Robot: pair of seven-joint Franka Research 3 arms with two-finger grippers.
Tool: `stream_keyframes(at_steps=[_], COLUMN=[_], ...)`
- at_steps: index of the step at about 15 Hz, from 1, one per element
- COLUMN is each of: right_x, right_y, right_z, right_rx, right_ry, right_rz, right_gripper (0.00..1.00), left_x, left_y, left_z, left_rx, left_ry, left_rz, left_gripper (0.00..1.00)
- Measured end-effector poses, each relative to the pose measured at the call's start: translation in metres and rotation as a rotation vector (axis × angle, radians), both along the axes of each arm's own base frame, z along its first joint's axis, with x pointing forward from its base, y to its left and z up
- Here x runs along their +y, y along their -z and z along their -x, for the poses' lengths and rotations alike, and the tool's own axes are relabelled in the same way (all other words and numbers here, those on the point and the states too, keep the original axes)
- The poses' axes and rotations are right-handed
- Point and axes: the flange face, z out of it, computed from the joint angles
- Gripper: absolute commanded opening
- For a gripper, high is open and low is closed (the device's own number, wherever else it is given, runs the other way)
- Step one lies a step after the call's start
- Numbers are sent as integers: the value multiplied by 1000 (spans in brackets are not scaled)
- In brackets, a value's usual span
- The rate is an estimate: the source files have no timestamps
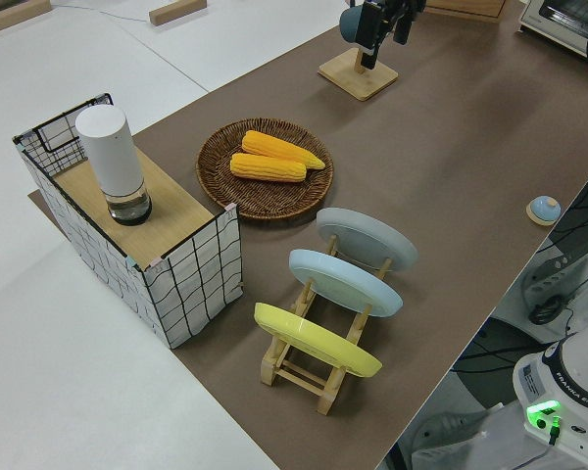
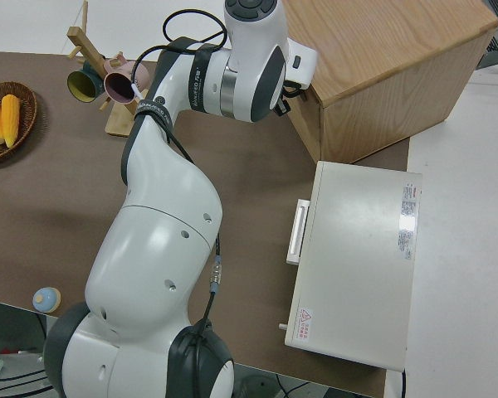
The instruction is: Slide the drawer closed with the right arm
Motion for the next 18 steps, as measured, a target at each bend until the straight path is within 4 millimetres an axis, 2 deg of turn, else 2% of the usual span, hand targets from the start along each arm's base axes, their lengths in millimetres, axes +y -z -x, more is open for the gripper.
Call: stream_keyframes(at_steps=[4,10,14,18], right_x=[18,94,124,150], right_y=[0,-4,-20,-46], right_z=[-1,7,24,49], right_rx=[1,53,108,156], right_ry=[-16,-131,-188,-266], right_rz=[-16,-27,-30,-30], right_gripper=[0,0,0,0], left_x=[0,0,0,0], left_y=[0,0,0,0], left_z=[0,0,0,0], left_rx=[0,0,0,0], left_ry=[0,0,0,0], left_rz=[0,0,0,0], left_gripper=[998,998,998,998])
